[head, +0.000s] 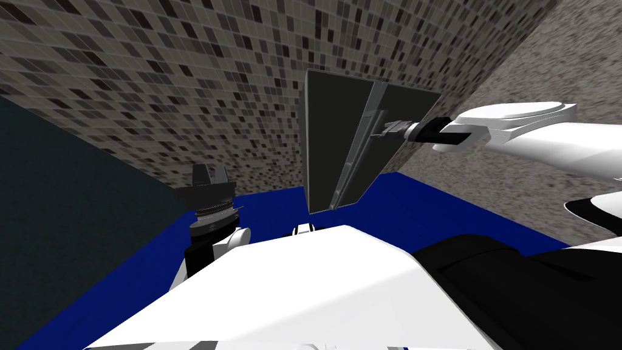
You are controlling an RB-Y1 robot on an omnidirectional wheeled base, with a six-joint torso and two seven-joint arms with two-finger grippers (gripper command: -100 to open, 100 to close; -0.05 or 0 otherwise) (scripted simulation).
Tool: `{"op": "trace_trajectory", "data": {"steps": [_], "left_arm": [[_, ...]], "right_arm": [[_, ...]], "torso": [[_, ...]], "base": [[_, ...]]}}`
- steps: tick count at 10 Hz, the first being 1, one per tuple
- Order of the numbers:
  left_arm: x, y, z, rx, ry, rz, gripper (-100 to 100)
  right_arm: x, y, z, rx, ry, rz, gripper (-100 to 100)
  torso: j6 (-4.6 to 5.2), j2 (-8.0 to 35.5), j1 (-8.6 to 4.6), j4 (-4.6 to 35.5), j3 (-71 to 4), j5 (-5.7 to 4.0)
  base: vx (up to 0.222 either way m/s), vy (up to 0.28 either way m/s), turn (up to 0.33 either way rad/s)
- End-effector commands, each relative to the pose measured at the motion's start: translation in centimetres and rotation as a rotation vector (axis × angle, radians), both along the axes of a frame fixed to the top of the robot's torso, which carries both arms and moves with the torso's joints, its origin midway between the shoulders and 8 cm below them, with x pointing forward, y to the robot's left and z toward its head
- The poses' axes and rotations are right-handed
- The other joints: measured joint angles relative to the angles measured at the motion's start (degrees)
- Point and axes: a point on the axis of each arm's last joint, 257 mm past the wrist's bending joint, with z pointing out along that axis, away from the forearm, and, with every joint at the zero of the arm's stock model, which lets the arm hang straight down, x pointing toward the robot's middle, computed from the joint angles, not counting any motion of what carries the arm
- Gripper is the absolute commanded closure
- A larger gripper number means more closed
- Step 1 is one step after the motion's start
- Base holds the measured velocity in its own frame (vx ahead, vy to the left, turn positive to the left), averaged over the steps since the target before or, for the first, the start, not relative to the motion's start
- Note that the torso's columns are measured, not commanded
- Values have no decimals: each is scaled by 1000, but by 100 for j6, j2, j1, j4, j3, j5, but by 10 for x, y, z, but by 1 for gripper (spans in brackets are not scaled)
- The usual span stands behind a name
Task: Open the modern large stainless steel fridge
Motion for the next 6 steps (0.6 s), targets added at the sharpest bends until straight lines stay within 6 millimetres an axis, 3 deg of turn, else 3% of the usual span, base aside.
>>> {"op": "trace_trajectory", "data": {"steps": [1,4,6], "left_arm": [[0,0,0,0,0,0,0],[0,0,0,0,0,0,0],[0,0,0,0,0,0,0]], "right_arm": [[4,7,11,-14,-16,10,-100],[4,7,12,-12,-17,10,-100],[5,14,31,0,-45,19,-100]], "torso": [[-21,3,7,-2,0,7],[-28,2,16,1,-1,15],[-26,-7,30,0,-8,22]], "base": [[3,27,-13],[-7,-8,13],[10,36,-39]]}}
